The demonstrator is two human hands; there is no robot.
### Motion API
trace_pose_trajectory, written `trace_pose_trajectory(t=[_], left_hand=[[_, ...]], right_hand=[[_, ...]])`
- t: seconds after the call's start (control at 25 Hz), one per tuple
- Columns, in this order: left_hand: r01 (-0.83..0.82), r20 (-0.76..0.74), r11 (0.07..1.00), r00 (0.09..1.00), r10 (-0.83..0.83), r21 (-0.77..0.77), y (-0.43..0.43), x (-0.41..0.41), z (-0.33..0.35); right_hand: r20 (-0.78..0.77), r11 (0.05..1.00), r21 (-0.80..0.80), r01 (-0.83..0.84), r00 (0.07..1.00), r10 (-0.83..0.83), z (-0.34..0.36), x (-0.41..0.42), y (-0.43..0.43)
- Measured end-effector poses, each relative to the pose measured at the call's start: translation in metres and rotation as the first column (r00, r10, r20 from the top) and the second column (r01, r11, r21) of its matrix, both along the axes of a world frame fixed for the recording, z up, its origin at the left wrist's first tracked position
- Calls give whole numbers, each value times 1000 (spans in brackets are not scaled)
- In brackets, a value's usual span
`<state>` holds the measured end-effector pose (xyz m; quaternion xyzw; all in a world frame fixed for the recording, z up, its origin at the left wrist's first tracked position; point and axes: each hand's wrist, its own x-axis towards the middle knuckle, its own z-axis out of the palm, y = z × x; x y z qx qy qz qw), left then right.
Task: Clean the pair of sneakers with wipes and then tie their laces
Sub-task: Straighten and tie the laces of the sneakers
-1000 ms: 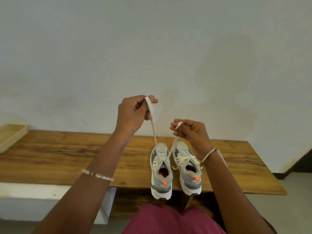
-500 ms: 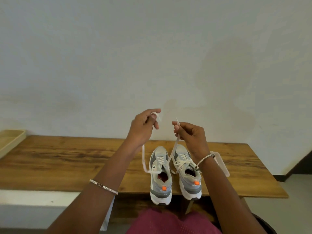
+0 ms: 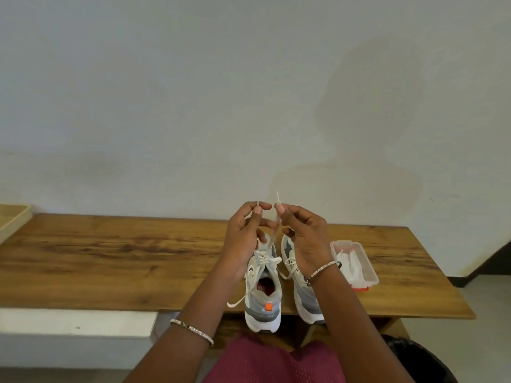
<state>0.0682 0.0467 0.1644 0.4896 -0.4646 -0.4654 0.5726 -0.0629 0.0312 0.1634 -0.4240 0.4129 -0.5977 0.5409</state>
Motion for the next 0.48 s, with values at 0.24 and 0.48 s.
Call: trace_pose_trajectory(t=[0.24, 0.48], left_hand=[[-22, -265, 989, 962, 60, 146, -13, -7, 0], [100, -536, 966, 843, 45, 239, -21, -16, 2]], right_hand=[[-7, 999, 30, 36, 999, -35, -3, 8, -3], [142, 998, 65, 23, 989, -32, 4, 10, -5]])
